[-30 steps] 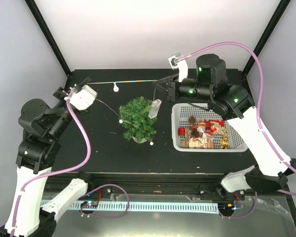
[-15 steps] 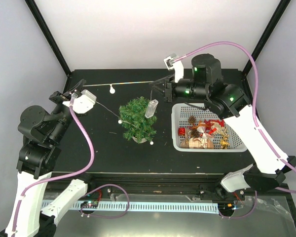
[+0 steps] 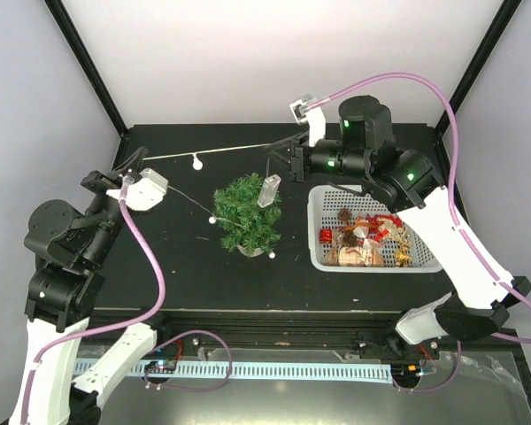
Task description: Decorate the small christmas tree
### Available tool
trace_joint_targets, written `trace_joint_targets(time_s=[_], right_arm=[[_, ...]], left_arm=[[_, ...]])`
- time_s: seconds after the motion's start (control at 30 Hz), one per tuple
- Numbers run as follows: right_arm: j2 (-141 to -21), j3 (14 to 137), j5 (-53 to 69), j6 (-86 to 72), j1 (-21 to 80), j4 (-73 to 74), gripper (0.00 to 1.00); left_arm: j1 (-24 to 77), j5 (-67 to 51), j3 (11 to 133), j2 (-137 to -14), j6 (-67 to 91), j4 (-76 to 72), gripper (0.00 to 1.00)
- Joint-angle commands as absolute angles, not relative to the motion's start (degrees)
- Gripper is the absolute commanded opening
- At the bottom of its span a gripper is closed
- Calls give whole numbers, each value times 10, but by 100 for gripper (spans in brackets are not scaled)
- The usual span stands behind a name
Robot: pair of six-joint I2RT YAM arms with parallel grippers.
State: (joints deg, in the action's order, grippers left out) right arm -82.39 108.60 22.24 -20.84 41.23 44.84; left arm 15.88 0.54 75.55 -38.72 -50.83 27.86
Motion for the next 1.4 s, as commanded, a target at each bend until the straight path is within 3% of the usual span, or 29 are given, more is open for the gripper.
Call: trace_joint_targets(time_s=[0.0, 0.17, 0.77, 1.23, 1.37], right_arm=[[-813, 1097, 9, -220, 349, 543, 1], [-825, 1102, 18, -222, 348, 539, 1], [-838, 1120, -24, -227, 328, 552, 1], [-840, 1139, -50, -235, 304, 567, 1], [-840, 1137, -61, -237, 300, 572, 1]], left_arm=[[124, 253, 822, -316, -491, 203, 2], [124, 255, 822, -307, -497, 215, 1], [125, 249, 651, -251, -497, 216, 2], [91, 184, 551, -346, -498, 51, 2], [91, 144, 526, -376, -517, -19, 8]])
